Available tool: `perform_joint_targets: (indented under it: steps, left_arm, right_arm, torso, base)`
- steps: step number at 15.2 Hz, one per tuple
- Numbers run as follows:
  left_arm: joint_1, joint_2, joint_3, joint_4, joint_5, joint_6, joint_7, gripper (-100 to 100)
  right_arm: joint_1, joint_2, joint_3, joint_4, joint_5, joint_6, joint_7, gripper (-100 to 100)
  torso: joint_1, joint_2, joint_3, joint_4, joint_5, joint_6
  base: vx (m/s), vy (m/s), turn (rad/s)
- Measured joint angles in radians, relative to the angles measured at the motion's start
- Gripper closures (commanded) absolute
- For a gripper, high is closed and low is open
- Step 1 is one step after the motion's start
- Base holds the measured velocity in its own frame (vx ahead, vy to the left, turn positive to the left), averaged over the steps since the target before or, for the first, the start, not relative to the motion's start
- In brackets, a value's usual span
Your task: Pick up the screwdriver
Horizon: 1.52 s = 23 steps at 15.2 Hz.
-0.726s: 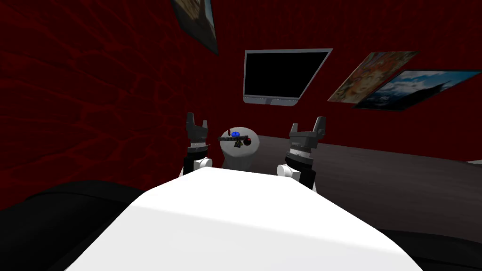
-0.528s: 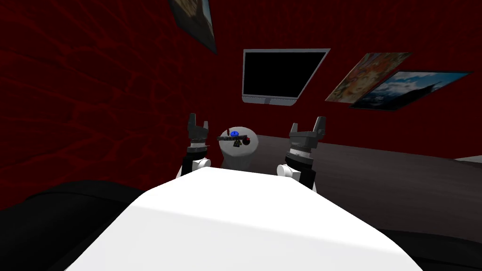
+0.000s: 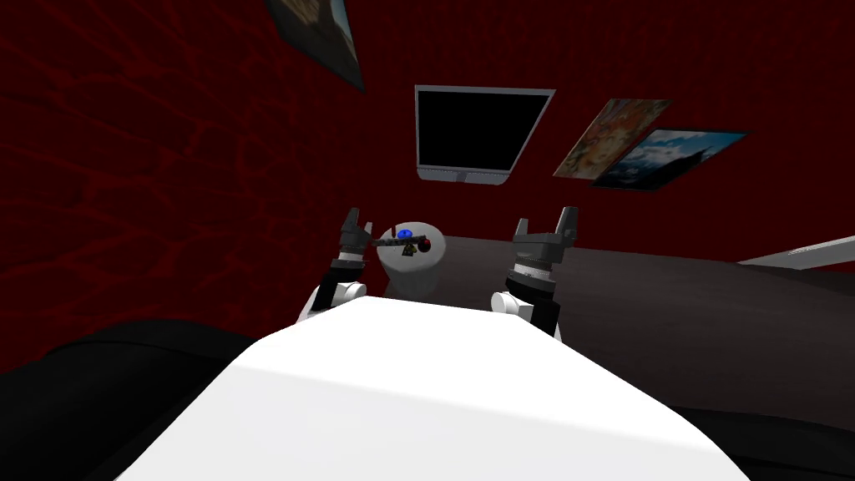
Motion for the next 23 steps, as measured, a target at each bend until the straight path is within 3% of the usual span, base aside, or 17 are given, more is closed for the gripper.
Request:
perform_joint_targets:
  steps: [11,19,23]
  left_arm:
    - [0.01,0.096,0.092,0.067,0.025,0.206,-0.021,-100]
    - [-0.003,0.133,0.159,0.115,0.036,0.36,-0.047,-100]
    - [-0.009,0.158,0.203,0.166,0.044,0.437,-0.067,-100]
  right_arm:
    - [0.0,0.0,0.0,0.0,0.0,0.0,0.0,0]
    - [0.0,0.0,0.0,0.0,0.0,0.0,0.0,0]
    - [0.0,0.0,0.0,0.0,0.0,0.0,0.0,0]
  torso:
    - [0.002,-0.005,-0.003,-0.001,0.0,0.0]
    - [0.004,-0.006,-0.003,-0.001,0.001,0.0]
    - [0.003,-0.007,-0.004,-0.001,0.001,0.0]
  base:
    - [-0.026,-0.136,-0.097]
    - [-0.001,-0.114,-0.1]
    - [0.023,-0.119,-0.08]
